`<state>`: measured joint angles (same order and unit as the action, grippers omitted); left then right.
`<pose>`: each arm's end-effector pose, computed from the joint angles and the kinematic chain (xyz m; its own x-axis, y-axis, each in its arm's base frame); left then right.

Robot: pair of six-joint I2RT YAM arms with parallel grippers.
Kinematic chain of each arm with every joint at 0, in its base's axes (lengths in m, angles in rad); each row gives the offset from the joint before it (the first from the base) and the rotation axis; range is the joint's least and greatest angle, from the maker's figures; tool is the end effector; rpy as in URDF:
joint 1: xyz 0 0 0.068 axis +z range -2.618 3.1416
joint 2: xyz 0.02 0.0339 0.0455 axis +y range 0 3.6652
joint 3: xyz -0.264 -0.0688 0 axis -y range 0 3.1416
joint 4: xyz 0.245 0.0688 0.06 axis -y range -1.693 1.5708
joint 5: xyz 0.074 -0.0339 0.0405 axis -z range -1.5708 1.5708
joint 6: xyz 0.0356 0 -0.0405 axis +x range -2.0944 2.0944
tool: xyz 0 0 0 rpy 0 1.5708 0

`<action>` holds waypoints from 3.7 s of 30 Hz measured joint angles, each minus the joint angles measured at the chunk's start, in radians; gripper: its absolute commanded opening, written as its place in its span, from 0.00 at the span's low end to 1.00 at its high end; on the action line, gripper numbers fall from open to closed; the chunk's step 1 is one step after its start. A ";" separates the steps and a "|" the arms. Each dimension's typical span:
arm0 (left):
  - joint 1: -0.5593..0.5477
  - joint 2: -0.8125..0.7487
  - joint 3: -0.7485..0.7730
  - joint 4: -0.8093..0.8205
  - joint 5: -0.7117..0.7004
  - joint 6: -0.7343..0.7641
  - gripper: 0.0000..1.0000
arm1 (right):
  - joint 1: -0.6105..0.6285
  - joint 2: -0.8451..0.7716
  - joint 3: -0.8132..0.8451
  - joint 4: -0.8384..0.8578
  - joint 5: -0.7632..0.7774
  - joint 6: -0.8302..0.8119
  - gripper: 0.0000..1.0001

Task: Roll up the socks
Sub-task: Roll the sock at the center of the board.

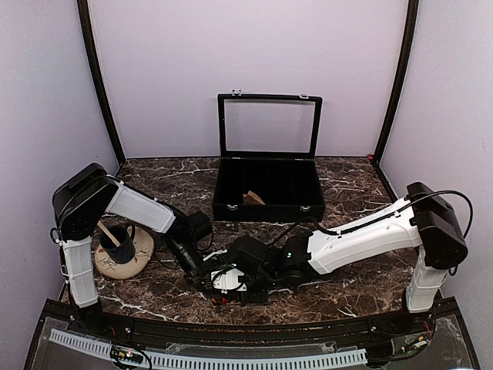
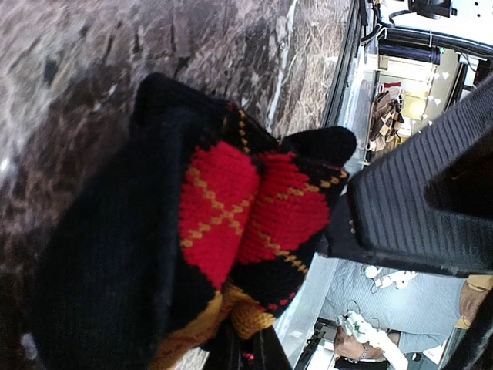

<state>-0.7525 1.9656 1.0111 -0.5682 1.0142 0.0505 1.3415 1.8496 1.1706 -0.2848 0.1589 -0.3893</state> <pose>0.2104 -0.2384 0.0992 -0.7085 0.6999 -0.0908 0.4272 0.3228 -0.8446 0.0926 0.3719 0.1705 0.1844 -0.8586 -0.4784 -0.9415 -0.0146 -0.3367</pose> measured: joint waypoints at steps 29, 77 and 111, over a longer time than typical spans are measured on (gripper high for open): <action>0.019 0.038 0.055 -0.111 -0.006 0.068 0.01 | -0.016 0.087 0.061 -0.045 -0.108 -0.034 0.09; -0.450 -0.895 -0.511 0.431 -1.190 -0.590 0.46 | -0.207 0.246 0.298 -0.409 -0.719 0.184 0.01; -0.601 -0.556 -0.340 0.467 -1.148 -0.348 0.47 | -0.265 0.357 0.426 -0.515 -0.872 0.174 0.02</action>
<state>-1.3537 1.4094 0.6708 -0.1009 -0.1337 -0.2974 1.0767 2.2070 1.5970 -0.8001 -0.7128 -0.2157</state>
